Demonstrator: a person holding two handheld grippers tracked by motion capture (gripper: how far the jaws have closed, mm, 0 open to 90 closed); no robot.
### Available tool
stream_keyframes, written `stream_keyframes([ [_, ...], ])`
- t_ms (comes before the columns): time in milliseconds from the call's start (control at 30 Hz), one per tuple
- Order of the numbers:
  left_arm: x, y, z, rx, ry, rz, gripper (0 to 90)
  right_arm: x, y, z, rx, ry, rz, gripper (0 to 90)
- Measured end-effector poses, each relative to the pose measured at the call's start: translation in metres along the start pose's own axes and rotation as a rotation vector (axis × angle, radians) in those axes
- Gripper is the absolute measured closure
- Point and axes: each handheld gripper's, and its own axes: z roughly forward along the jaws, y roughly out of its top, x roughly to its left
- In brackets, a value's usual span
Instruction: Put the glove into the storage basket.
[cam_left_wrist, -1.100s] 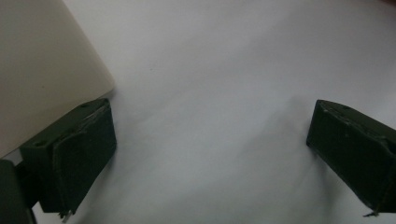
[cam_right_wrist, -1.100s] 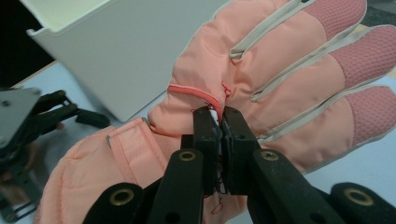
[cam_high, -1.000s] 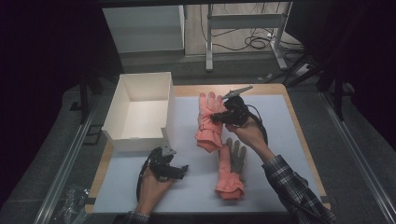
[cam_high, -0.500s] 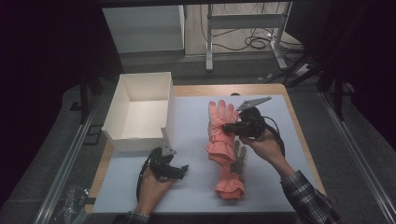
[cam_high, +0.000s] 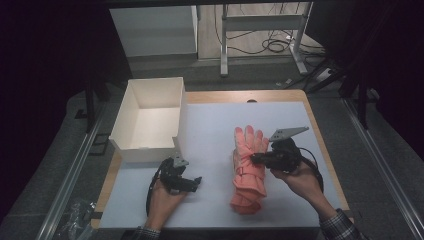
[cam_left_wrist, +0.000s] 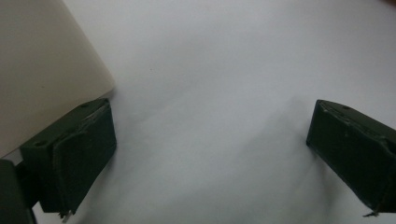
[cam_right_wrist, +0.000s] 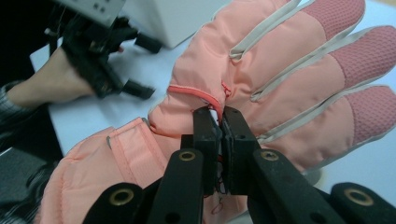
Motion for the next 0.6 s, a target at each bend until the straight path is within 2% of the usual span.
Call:
stream_keyframes([
  [167,0.0,0.0,0.0,0.0,0.0,0.0,1.4,0.012,-0.019,0.005,0.023,-0.006,0.02,84.9],
  [300,0.0,0.0,0.0,-0.007,0.002,-0.005,1.4,0.01,-0.033,0.023,0.053,-0.053,0.046,84.7],
  [367,0.0,0.0,0.0,-0.003,0.001,-0.001,1.4,0.009,-0.037,0.03,0.053,-0.061,0.061,84.4],
  [433,0.0,0.0,0.0,-0.003,0.001,-0.001,1.4,0.01,-0.041,0.036,0.066,-0.095,0.05,84.1],
  [600,0.0,0.0,0.0,-0.003,0.001,-0.001,1.4,0.015,-0.048,0.044,0.07,-0.138,0.032,83.2],
])
